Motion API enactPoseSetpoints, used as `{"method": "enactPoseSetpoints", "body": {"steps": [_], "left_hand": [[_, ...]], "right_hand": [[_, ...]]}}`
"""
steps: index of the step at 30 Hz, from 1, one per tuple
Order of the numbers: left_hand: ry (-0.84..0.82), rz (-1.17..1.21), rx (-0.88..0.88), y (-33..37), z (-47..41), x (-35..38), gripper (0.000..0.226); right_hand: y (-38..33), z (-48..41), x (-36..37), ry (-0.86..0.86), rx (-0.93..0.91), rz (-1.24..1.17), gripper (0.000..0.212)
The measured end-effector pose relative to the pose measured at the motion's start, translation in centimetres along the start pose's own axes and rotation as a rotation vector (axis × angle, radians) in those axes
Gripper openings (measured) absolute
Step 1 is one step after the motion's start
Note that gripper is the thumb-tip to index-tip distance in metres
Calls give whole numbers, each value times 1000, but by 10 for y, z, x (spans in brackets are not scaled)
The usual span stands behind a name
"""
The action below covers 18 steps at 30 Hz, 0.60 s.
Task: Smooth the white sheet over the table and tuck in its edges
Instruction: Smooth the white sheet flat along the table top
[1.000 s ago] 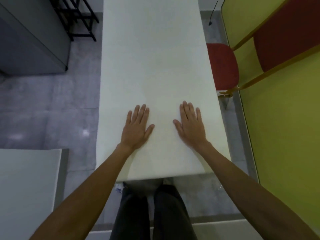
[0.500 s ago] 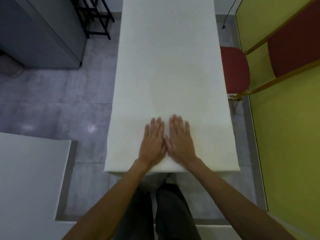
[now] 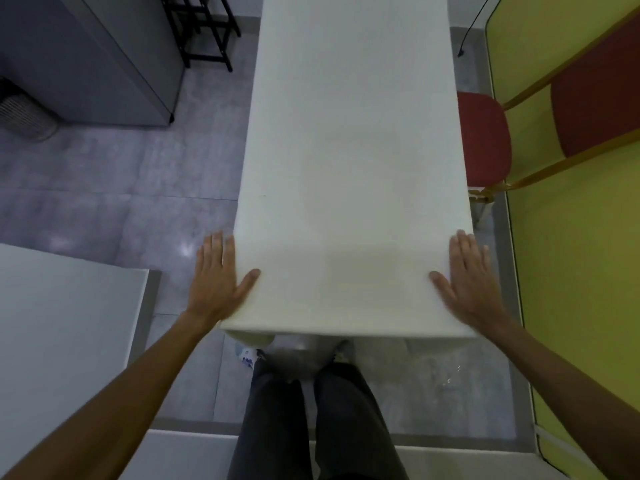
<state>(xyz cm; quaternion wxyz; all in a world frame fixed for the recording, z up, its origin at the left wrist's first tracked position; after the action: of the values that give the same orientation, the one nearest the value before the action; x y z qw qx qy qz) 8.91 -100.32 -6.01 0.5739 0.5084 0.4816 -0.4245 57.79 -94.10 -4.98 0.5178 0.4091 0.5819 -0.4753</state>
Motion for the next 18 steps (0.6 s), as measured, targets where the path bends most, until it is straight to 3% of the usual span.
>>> {"method": "enactPoseSetpoints", "body": {"steps": [2, 5, 9, 13, 18], "left_hand": [[26, -4, 45, 15, 1, -3, 91], [74, 85, 175, 85, -3, 3, 80], [34, 127, 216, 155, -4, 28, 63], [41, 19, 272, 108, -4, 23, 75], [52, 10, 127, 45, -3, 10, 85]], "right_hand": [[-28, -4, 3, 43, 13, -52, 84], [-114, -13, 16, 97, -122, -139, 77], [-188, -14, 42, 66, -231, -130, 67], [-131, -12, 35, 37, -280, -36, 73], [-31, 0, 15, 41, -39, -6, 77]]}}
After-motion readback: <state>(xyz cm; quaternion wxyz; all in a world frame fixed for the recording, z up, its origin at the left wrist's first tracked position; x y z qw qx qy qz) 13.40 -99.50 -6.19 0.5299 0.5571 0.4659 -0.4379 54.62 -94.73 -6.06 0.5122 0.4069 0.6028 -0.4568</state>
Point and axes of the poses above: each hand's wrist, its own z-axis away from the middle knuckle, its own x-axis out of the palm, y = z × x, the point moved 2 cm from there along -z, towards the middle knuckle, and after that the axes turned 14 degrees about y, right-handed, at the moved point
